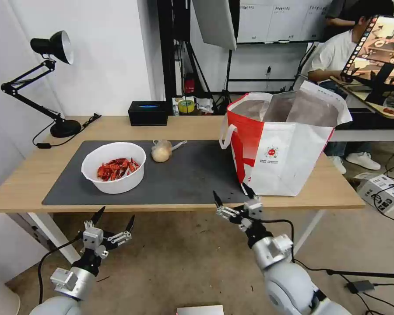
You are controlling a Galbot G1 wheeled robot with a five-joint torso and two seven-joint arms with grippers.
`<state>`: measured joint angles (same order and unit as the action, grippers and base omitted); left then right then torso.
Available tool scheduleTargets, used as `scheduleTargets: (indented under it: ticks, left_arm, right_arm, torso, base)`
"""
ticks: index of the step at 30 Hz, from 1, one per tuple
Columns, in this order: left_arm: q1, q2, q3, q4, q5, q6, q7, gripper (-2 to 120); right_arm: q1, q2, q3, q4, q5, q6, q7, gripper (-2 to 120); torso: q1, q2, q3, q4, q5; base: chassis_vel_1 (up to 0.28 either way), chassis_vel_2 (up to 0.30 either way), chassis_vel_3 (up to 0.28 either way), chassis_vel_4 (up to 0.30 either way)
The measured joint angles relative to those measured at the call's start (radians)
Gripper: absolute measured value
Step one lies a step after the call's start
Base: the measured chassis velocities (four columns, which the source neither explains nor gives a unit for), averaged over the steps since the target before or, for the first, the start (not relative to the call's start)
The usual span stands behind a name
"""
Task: Pick up the trash from the table and place it into the takeout bag.
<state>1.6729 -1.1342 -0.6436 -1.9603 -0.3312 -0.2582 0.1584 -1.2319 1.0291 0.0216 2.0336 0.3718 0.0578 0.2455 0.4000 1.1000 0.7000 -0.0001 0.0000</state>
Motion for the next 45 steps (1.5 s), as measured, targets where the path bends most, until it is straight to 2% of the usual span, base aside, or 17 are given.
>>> scheduleTargets:
  ticks: [3, 4, 8, 9, 12, 16, 19, 22, 25, 27, 30, 33, 38, 45]
  left_arm:
    - [0.005, -0.001, -0.011, 0.0, 0.0, 0.0, 0.001, 100]
    - [0.005, -0.001, -0.011, 0.0, 0.0, 0.0, 0.001, 100]
    - [0.028, -0.005, -0.04, -0.004, -0.001, -0.006, 0.001, 100]
    - [0.028, -0.005, -0.04, -0.004, -0.001, -0.006, 0.001, 100]
    - [0.041, -0.009, -0.048, -0.014, -0.001, -0.014, 0.001, 100]
    - [0.045, -0.012, -0.05, -0.019, -0.001, -0.014, 0.002, 100]
    - [0.048, -0.011, -0.053, -0.021, -0.001, -0.014, 0.002, 100]
    - [0.047, -0.011, -0.053, -0.022, -0.001, -0.014, 0.002, 100]
    - [0.046, -0.016, -0.052, -0.025, -0.002, -0.014, 0.001, 100]
    - [0.046, -0.017, -0.052, -0.025, -0.002, -0.014, 0.001, 100]
    - [0.053, -0.019, -0.054, -0.021, -0.002, -0.019, 0.002, 100]
    - [0.053, -0.019, -0.056, -0.019, -0.002, -0.02, 0.003, 100]
    - [0.046, -0.017, -0.052, -0.015, -0.002, -0.021, 0.004, 100]
    - [0.038, -0.023, -0.041, -0.006, 0.0, -0.022, 0.005, 100]
  right_arm:
    - [0.178, 0.002, -0.102, -0.064, 0.064, -0.045, 0.025, 100]
    - [0.178, 0.002, -0.102, -0.064, 0.064, -0.045, 0.025, 100]
    - [0.433, 0.055, -0.241, -0.217, 0.179, -0.082, 0.056, 100]
    - [0.433, 0.055, -0.241, -0.217, 0.179, -0.082, 0.056, 100]
    - [0.569, 0.11, -0.301, -0.35, 0.212, -0.09, 0.061, 100]
    - [0.632, 0.142, -0.325, -0.421, 0.222, -0.092, 0.062, 100]
    - [0.782, 0.256, -0.368, -0.614, 0.25, -0.126, 0.062, 100]
    - [0.817, 0.298, -0.38, -0.677, 0.262, -0.143, 0.06, 100]
    - [0.876, 0.4, -0.391, -0.83, 0.267, -0.166, 0.053, 100]
    - [0.885, 0.418, -0.39, -0.853, 0.266, -0.175, 0.053, 100]
    - [0.929, 0.499, -0.377, -0.962, 0.254, -0.207, 0.034, 100]
    - [0.957, 0.534, -0.366, -1.018, 0.247, -0.224, 0.017, 100]
    - [1.003, 0.55, -0.377, -1.078, 0.243, -0.285, -0.018, 100]
    - [1.034, 0.549, -0.418, -1.175, 0.246, -0.265, -0.12, 100]
  torso:
    - [0.0, 0.0, 0.0, 0.0002, -0.0001]
    - [0.0, 0.0, 0.0, 0.0002, -0.0001]
    - [0.0, 0.0, 0.0, 0.0002, -0.0001]
    - [0.0, 0.0, 0.0, 0.0002, -0.0001]
    - [0.0, 0.0, 0.0, 0.0002, -0.0002]
    - [0.0, 0.0, 0.0, 0.0002, -0.0002]
    - [0.0, 0.0, 0.0, 0.0002, -0.0003]
    - [0.0, 0.0, 0.0, 0.0004, -0.0003]
    - [0.0, 0.0, 0.0, 0.0001, -0.0004]
    - [0.0, 0.0, 0.0, 0.0002, -0.0003]
    - [0.0, 0.0, 0.0, 0.0003, -0.0004]
    - [0.0, 0.0, 0.0, 0.0003, -0.0003]
    - [0.0, 0.0, 0.0, 0.0001, -0.0002]
    - [0.0, 0.0, 0.0, 0.0, -0.0001]
  base:
    - [0.0, 0.0, 0.0, 0.0]
    - [0.0, 0.0, 0.0, 0.0]
    - [0.0, 0.0, 0.0, 0.0]
    - [0.0, 0.0, 0.0, 0.0]
    - [0.0, 0.0, 0.0, 0.0]
    - [0.0, 0.0, 0.0, 0.0]
    - [0.0, 0.0, 0.0, 0.0]
    - [0.0, 0.0, 0.0, 0.0]
    - [0.0, 0.0, 0.0, 0.0]
    - [0.0, 0.0, 0.0, 0.0]
    - [0.0, 0.0, 0.0, 0.0]
    - [0.0, 0.0, 0.0, 0.0]
    - [0.0, 0.0, 0.0, 0.0]
    - [0.0, 0.0, 0.0, 0.0]
